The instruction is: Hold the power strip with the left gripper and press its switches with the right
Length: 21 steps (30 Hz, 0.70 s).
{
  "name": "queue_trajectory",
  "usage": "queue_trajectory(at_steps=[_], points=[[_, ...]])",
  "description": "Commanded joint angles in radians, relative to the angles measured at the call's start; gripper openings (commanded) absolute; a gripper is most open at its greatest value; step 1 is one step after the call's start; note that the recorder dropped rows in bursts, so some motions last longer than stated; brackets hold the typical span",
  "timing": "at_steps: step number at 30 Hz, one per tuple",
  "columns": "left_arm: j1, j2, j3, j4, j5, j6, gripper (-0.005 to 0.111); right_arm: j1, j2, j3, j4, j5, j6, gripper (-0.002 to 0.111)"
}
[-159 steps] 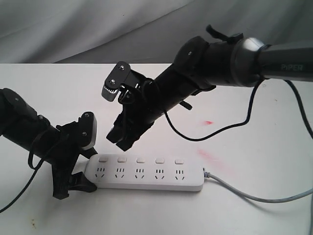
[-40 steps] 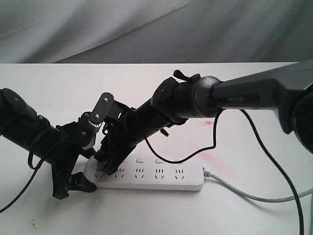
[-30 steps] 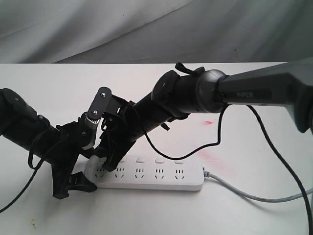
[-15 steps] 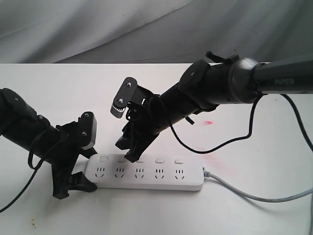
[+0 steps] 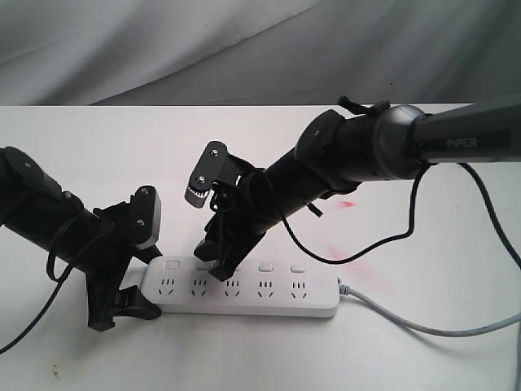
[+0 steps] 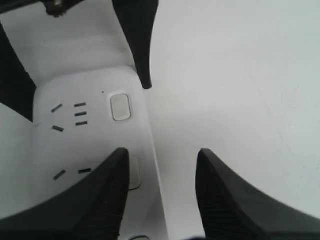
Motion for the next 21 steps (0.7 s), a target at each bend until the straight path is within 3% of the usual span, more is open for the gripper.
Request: queue_trajectory(at_steps=[1, 21], points=[[0.002, 0.000, -0.004, -0.010, -0.010, -0.002, 0.060, 0.000, 0.024, 0.001, 0.012, -0.017, -0.021, 0.041], [0.002, 0.000, -0.004, -0.010, -0.010, -0.002, 0.060, 0.018, 0.026, 0.001, 0.016, -0.038, -0.033, 0.041]])
